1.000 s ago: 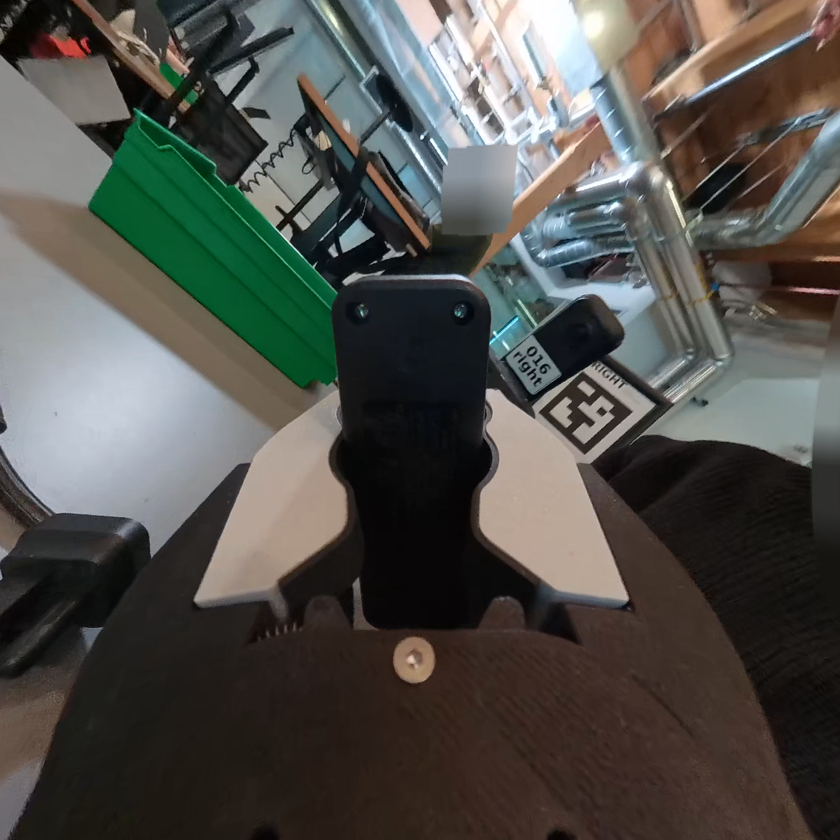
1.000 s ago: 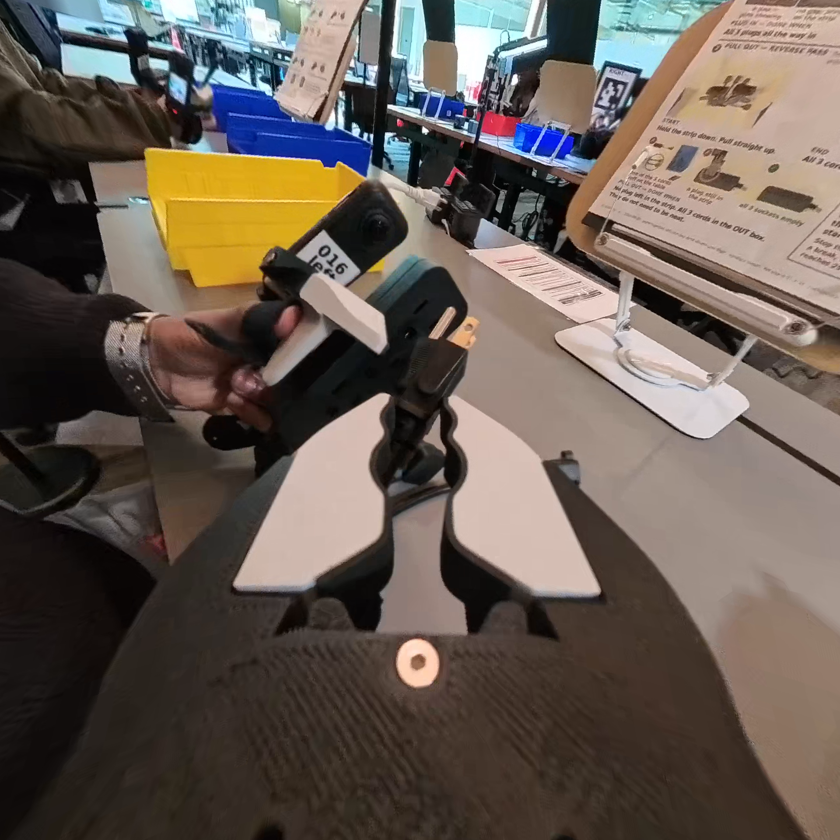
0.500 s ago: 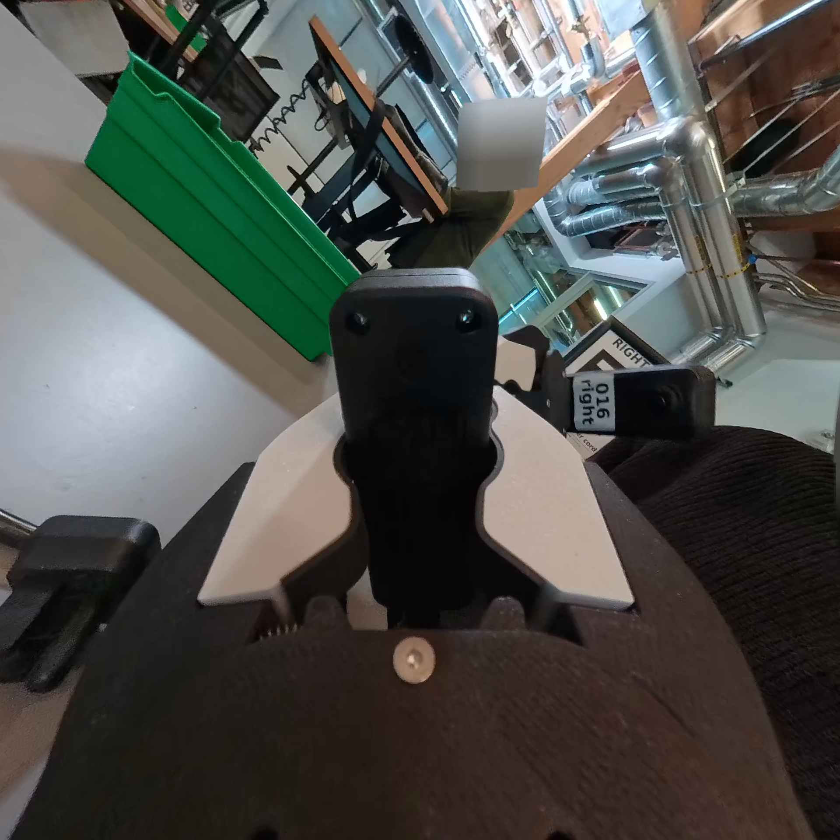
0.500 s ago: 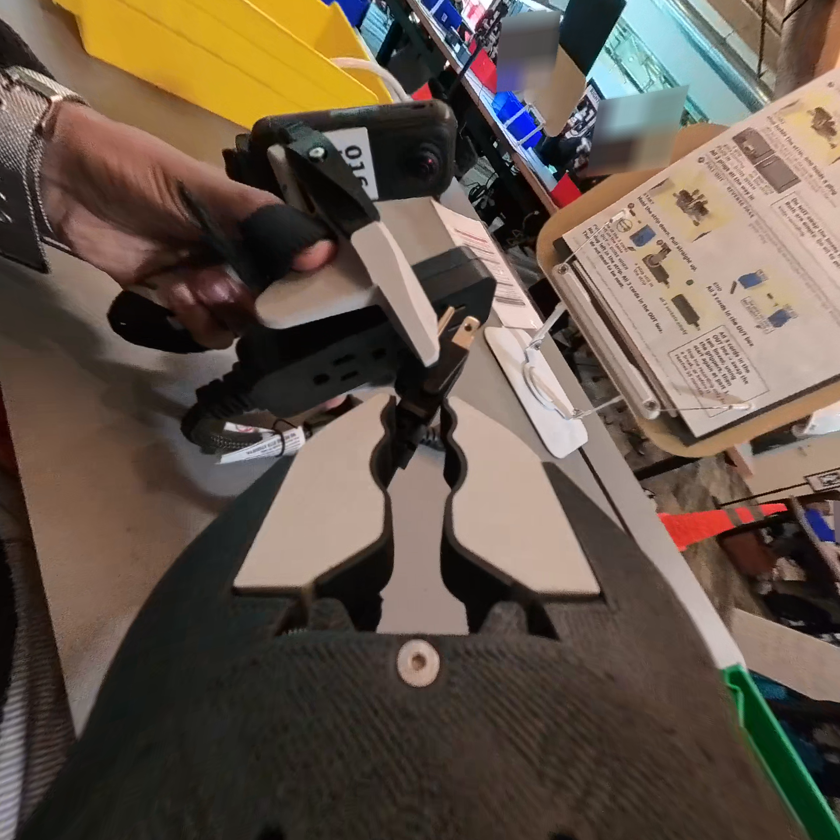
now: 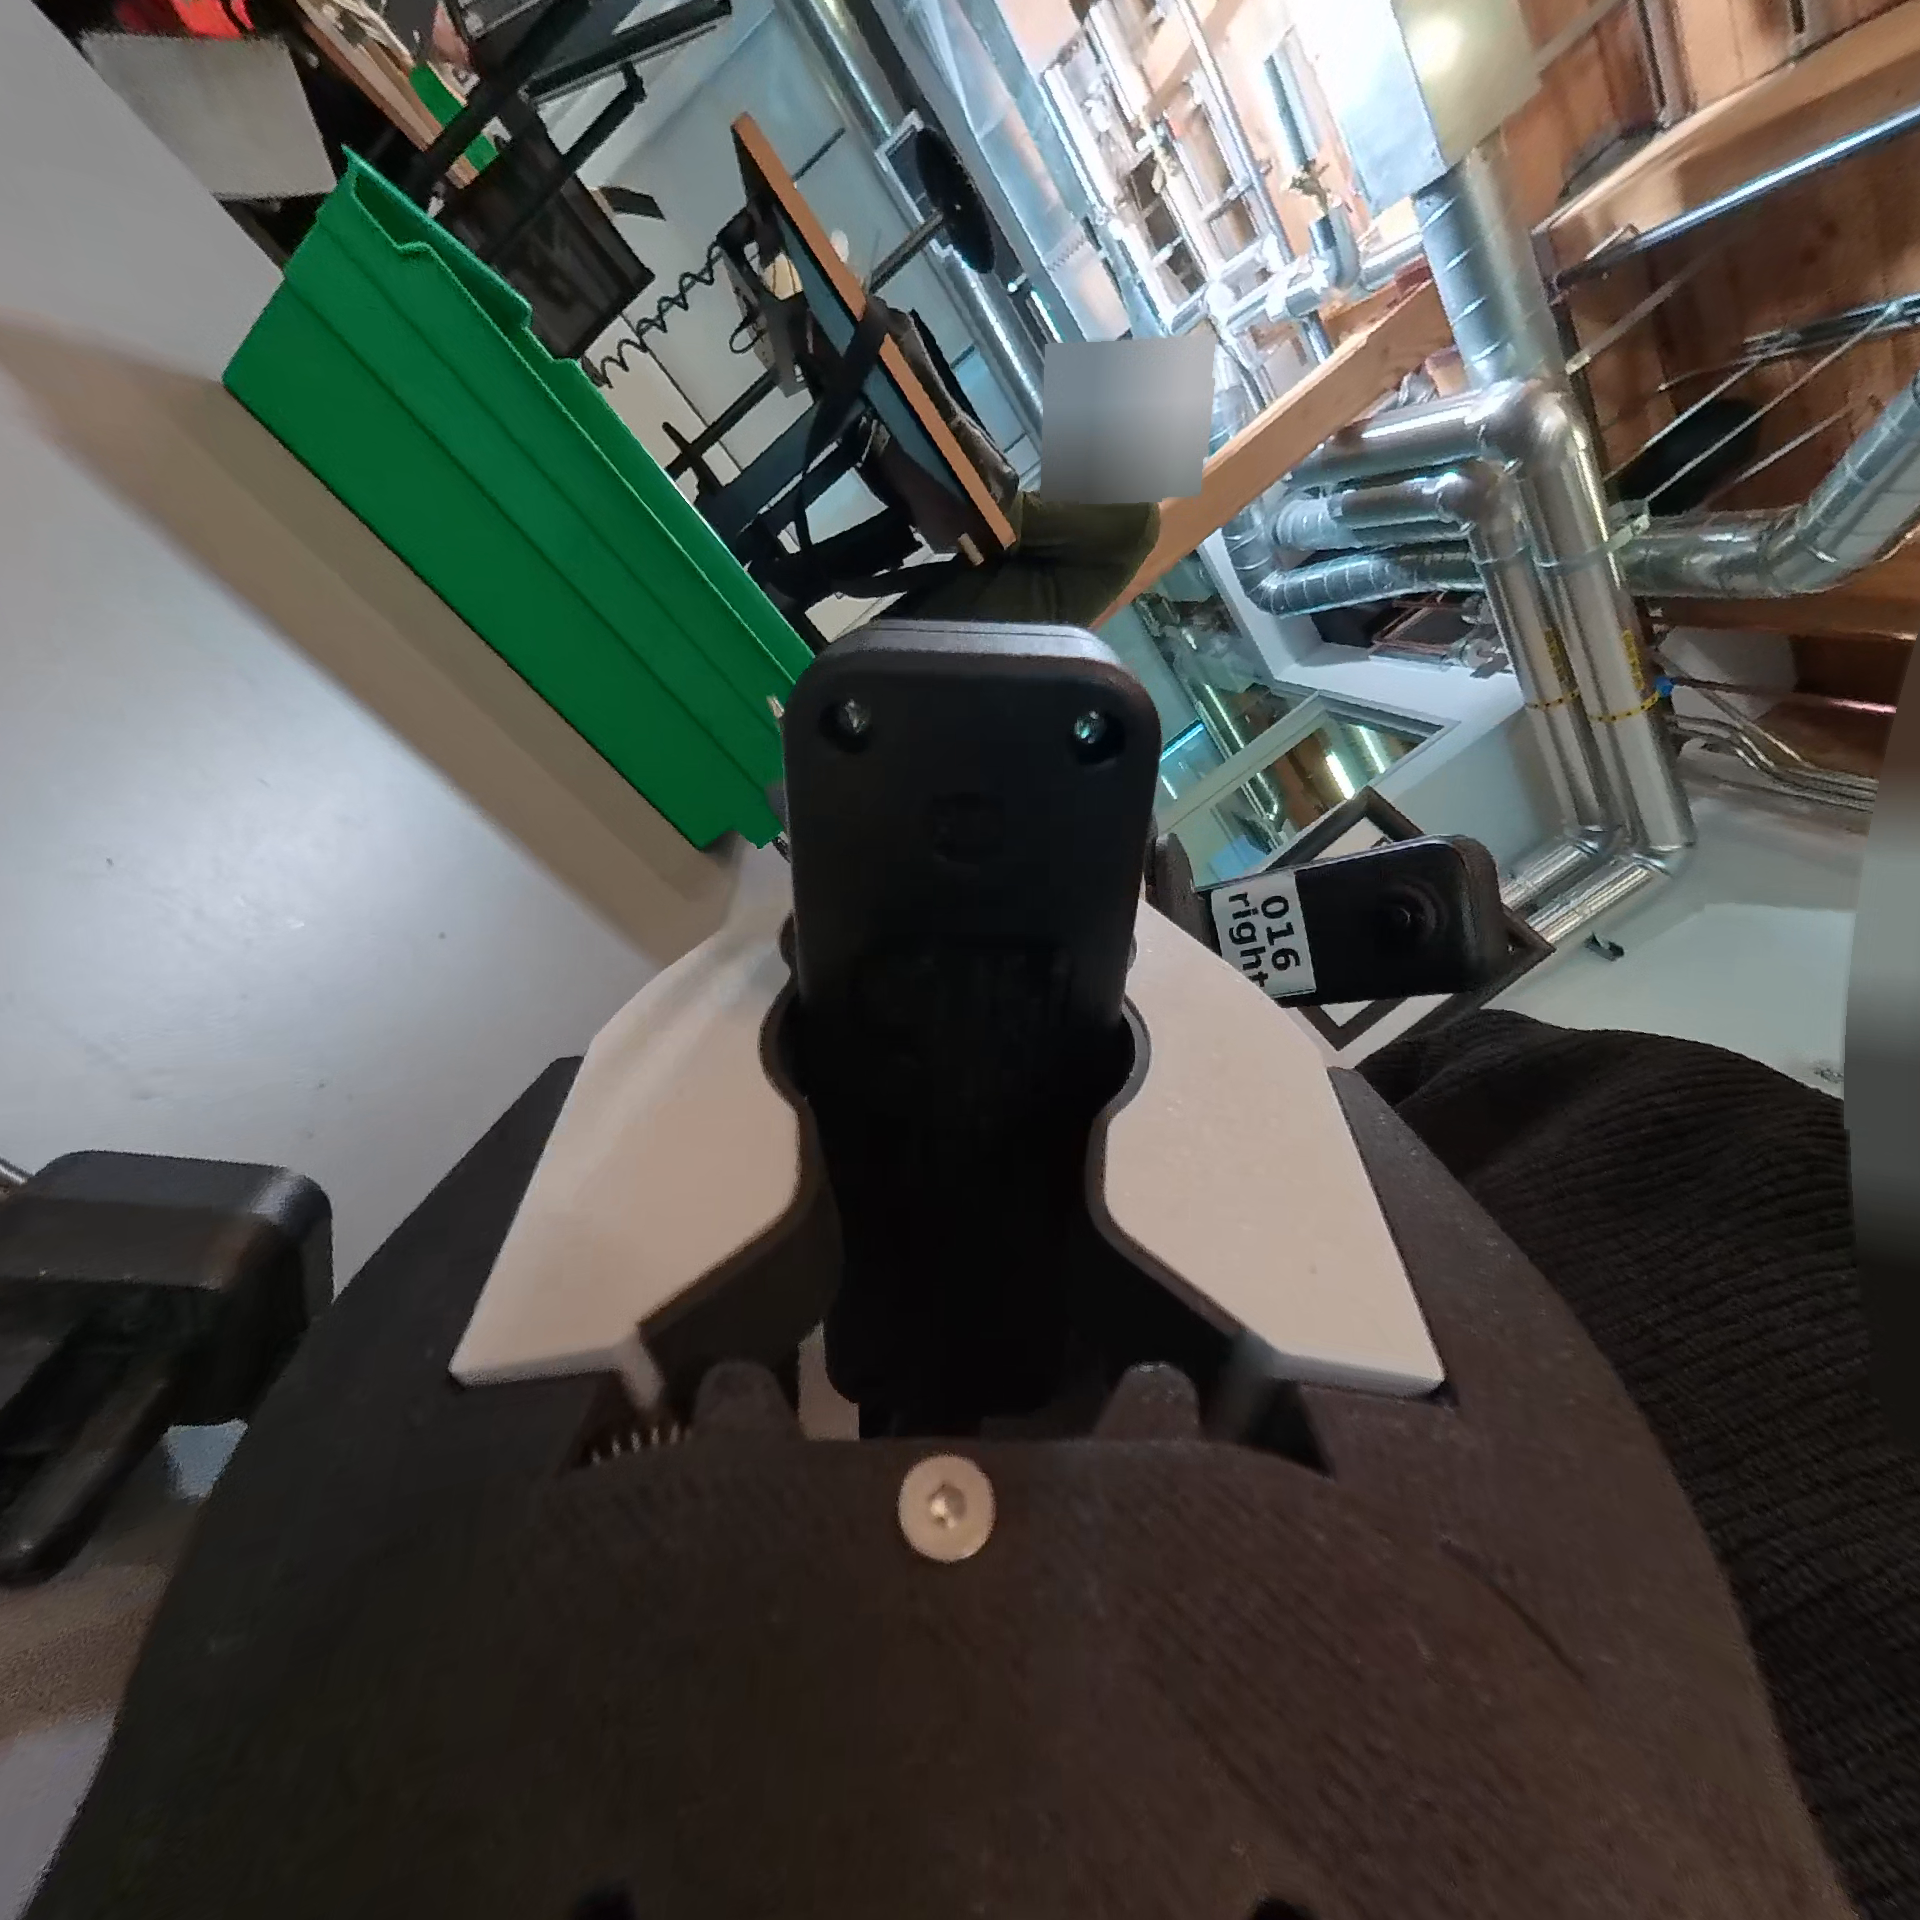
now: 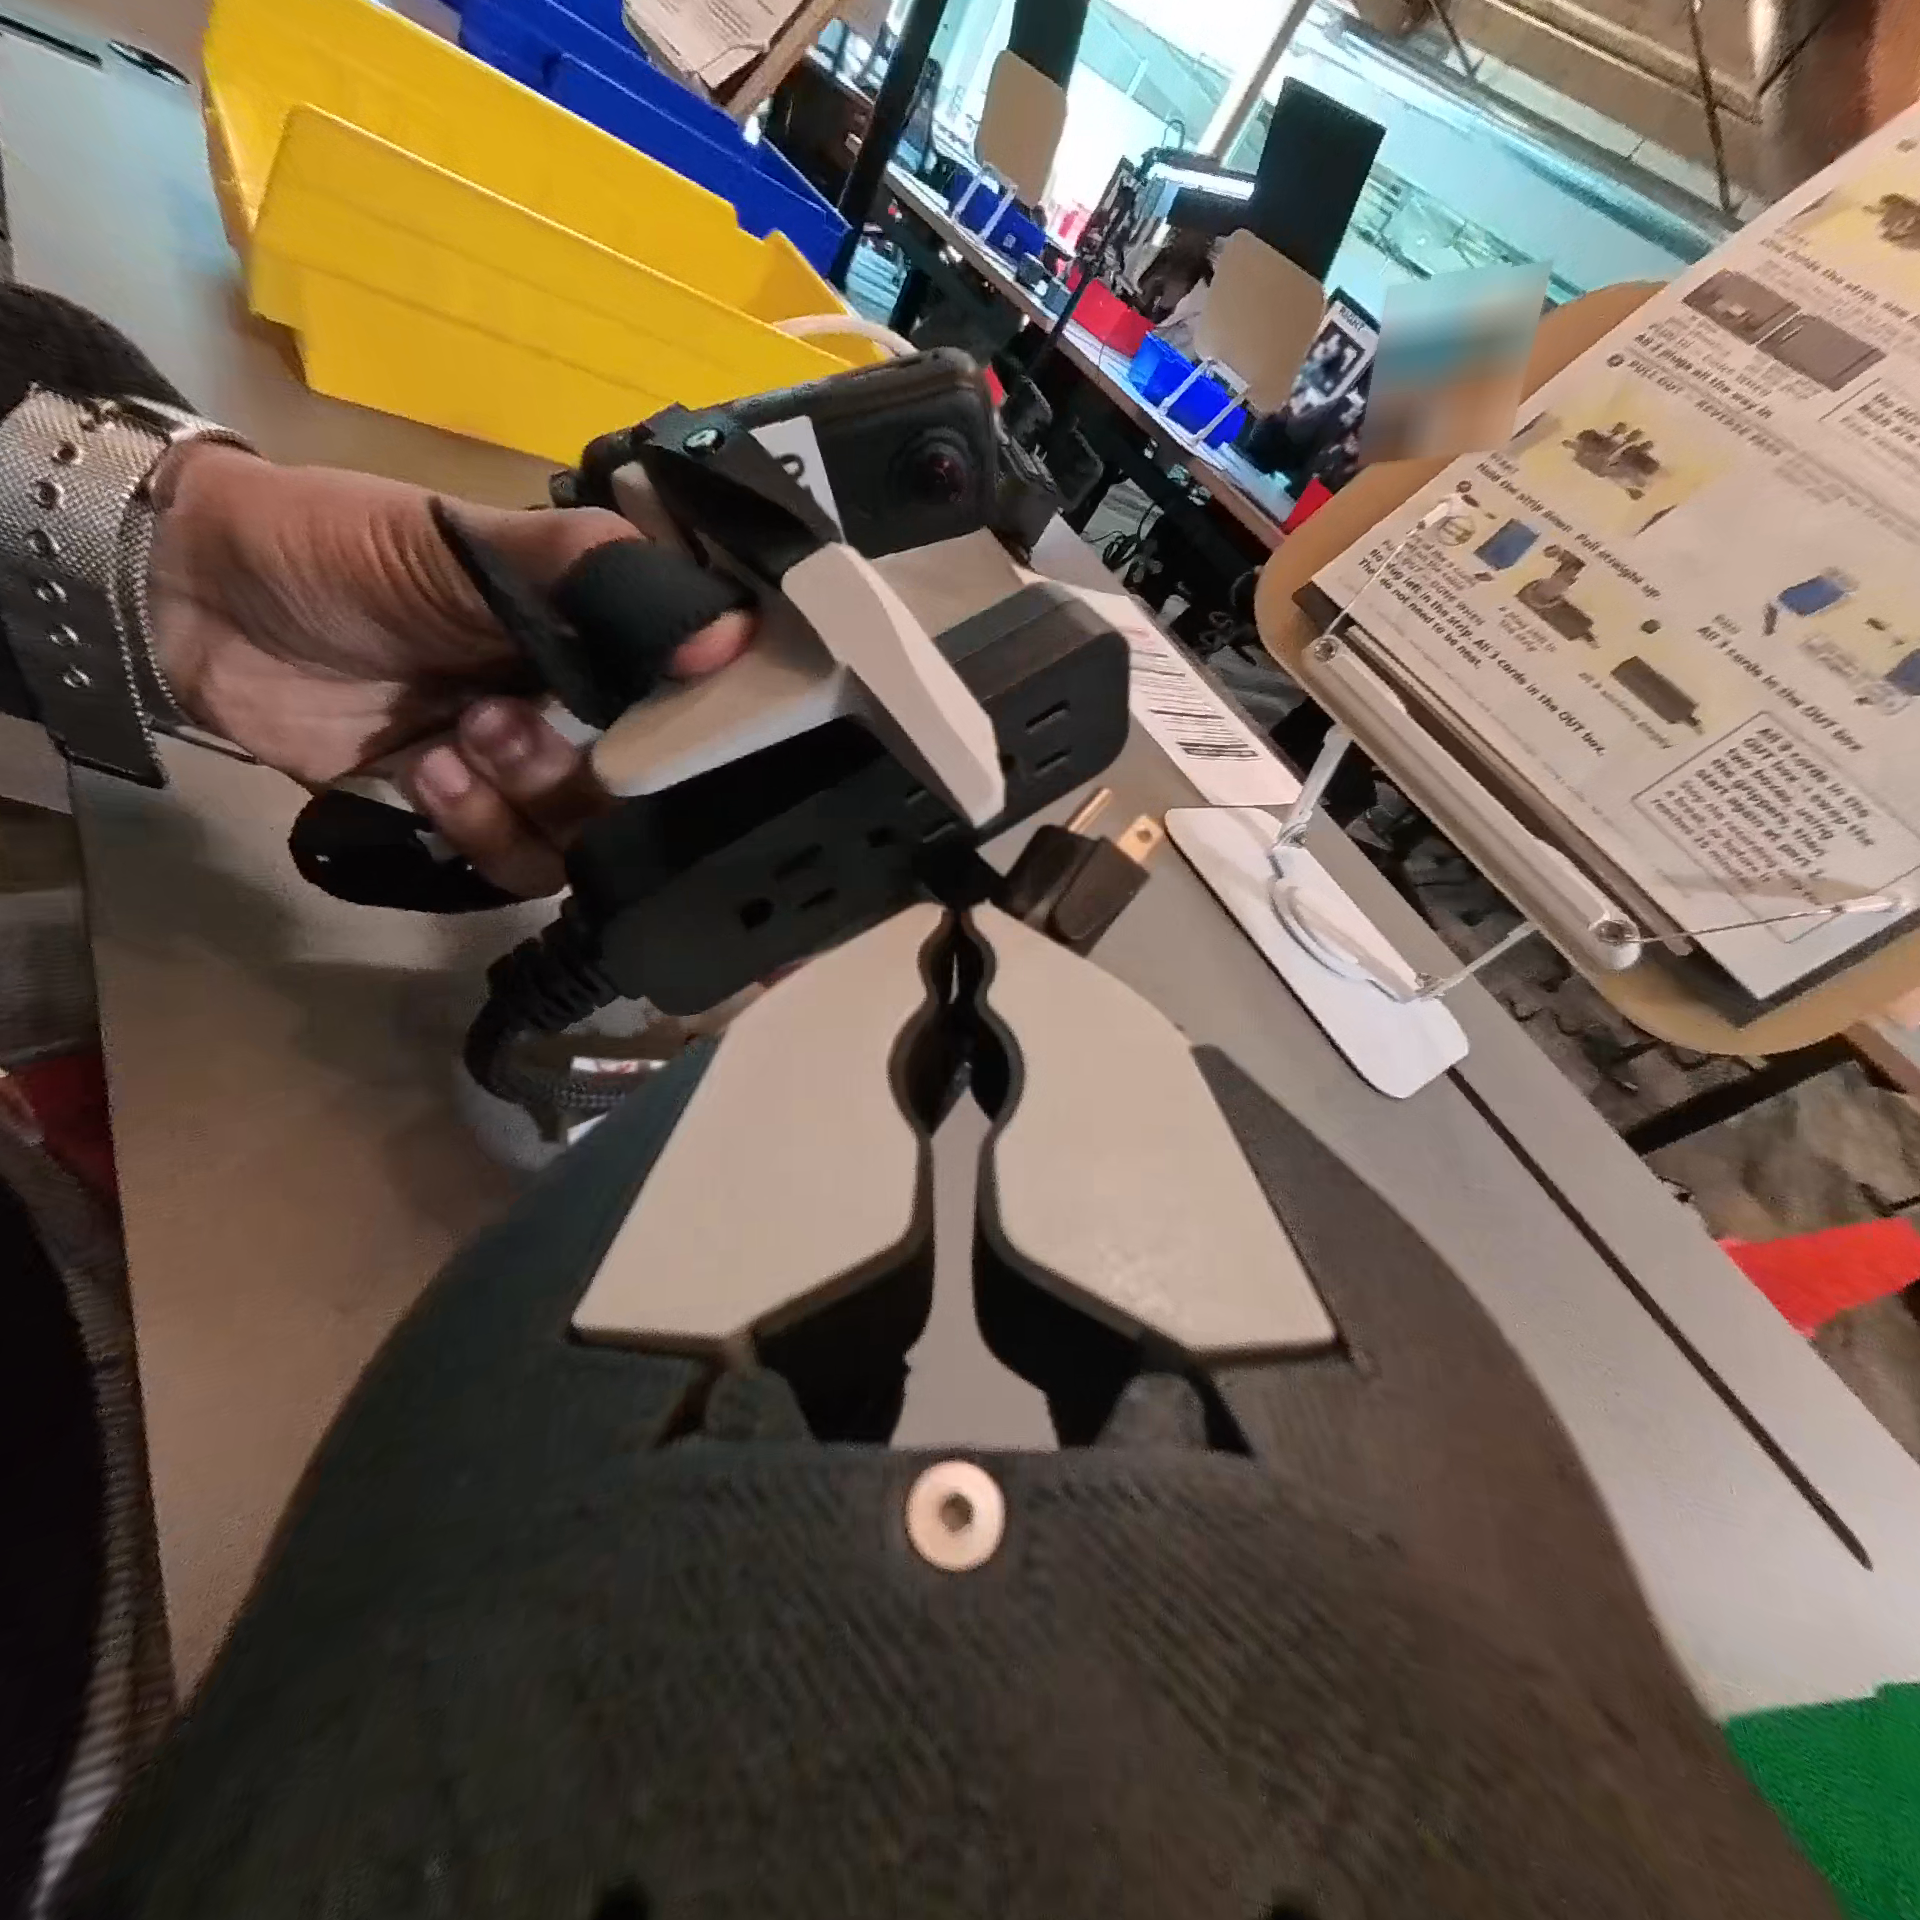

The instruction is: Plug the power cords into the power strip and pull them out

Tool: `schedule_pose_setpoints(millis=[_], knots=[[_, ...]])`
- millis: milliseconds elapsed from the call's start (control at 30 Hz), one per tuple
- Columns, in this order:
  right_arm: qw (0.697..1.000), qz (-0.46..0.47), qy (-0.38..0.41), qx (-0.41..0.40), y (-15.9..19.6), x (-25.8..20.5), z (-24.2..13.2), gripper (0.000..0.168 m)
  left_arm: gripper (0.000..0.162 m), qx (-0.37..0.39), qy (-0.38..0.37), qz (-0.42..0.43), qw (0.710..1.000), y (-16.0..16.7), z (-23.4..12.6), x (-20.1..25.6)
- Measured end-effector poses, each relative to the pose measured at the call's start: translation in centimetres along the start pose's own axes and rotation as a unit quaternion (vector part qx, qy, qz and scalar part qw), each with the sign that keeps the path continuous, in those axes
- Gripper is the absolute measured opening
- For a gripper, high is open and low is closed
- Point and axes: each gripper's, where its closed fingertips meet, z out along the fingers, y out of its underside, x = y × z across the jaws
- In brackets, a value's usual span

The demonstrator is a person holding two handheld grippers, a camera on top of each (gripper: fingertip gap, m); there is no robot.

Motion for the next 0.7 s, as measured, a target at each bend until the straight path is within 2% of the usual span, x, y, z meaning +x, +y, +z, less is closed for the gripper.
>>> schedule_pose_setpoints(millis=[167,267,333,367,467,533,600,700], knots=[[0.999,0.044,-0.012,0.004,0.3,0.1,0.2,0.0,0.051,0.008,0.015,-0.01,1.0,-0.1,-0.1,0.0],[0.989,0.126,-0.069,0.023,0.4,-0.9,0.5,0.0,0.052,0.017,0.02,-0.018,0.999,-0.1,-0.1,-0.1],[0.977,0.192,-0.091,0.016,1.2,-0.8,0.9,0.01,0.052,0.019,0.02,-0.02,0.999,-0.2,-0.1,-0.2],[0.971,0.22,-0.092,0.018,1.6,-0.3,0.8,0.01,0.052,0.019,0.021,-0.019,0.999,-0.2,-0.2,-0.1],[0.937,0.34,-0.059,0.049,2.5,3.3,-0.2,0.0,0.052,0.027,0.021,-0.021,0.999,-0.5,-0.4,-0.2],[0.894,0.437,-0.051,0.086,3.0,6.1,-1.5,0.004,0.052,0.027,0.021,-0.025,0.999,-0.5,-0.5,-0.3],[0.857,0.506,-0.04,0.083,4.8,8.1,-2.7,0.008,0.052,0.028,0.02,-0.029,0.999,-0.5,-0.5,-0.4],[0.854,0.52,-0.001,0.008,8.5,9.3,-3.9,0.012,0.052,0.026,0.017,-0.028,0.999,-0.4,-0.4,-0.5]])
